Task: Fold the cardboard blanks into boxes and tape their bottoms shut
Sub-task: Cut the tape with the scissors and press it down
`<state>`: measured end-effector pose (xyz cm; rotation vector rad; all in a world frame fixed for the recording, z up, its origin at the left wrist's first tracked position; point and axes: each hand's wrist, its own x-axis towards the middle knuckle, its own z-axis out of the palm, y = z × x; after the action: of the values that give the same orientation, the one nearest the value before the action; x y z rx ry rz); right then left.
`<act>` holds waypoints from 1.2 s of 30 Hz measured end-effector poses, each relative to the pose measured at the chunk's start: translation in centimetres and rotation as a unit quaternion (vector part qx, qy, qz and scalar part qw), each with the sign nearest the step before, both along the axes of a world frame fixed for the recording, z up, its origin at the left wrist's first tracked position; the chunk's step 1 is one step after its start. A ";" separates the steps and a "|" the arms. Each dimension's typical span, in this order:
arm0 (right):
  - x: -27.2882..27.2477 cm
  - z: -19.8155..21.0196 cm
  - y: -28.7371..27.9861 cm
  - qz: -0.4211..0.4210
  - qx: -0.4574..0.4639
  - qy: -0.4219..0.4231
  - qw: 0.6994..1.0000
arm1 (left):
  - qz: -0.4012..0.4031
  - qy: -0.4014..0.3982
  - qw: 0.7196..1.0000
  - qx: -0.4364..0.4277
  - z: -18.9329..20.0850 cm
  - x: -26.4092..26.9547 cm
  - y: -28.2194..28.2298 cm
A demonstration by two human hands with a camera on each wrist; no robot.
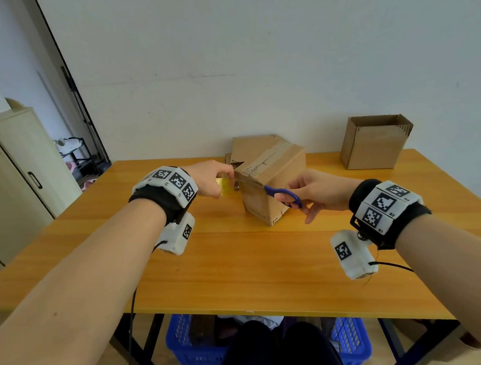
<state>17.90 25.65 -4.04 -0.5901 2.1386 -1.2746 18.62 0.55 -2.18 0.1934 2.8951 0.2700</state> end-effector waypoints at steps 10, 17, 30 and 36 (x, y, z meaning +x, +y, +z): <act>-0.5 -0.1 0.3 -0.051 -0.013 0.003 0.999 | 0.012 -0.022 0.997 0.073 -1.7 0.4 -1.1; -0.2 -0.7 -0.1 -0.062 -0.014 0.008 0.998 | -0.012 -0.033 0.994 0.100 -4.1 2.1 -1.2; 0.0 -0.7 -1.0 -0.085 0.002 0.001 0.996 | -0.036 0.006 0.998 0.048 -6.7 3.4 -1.2; 0.1 -0.6 -1.1 -0.089 0.006 0.001 0.996 | -0.028 0.021 0.998 0.050 -7.0 3.5 -1.2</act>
<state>18.04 24.54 -4.62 -0.4028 2.2397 -1.3545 22.13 -0.66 -9.23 0.2993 2.9142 0.4064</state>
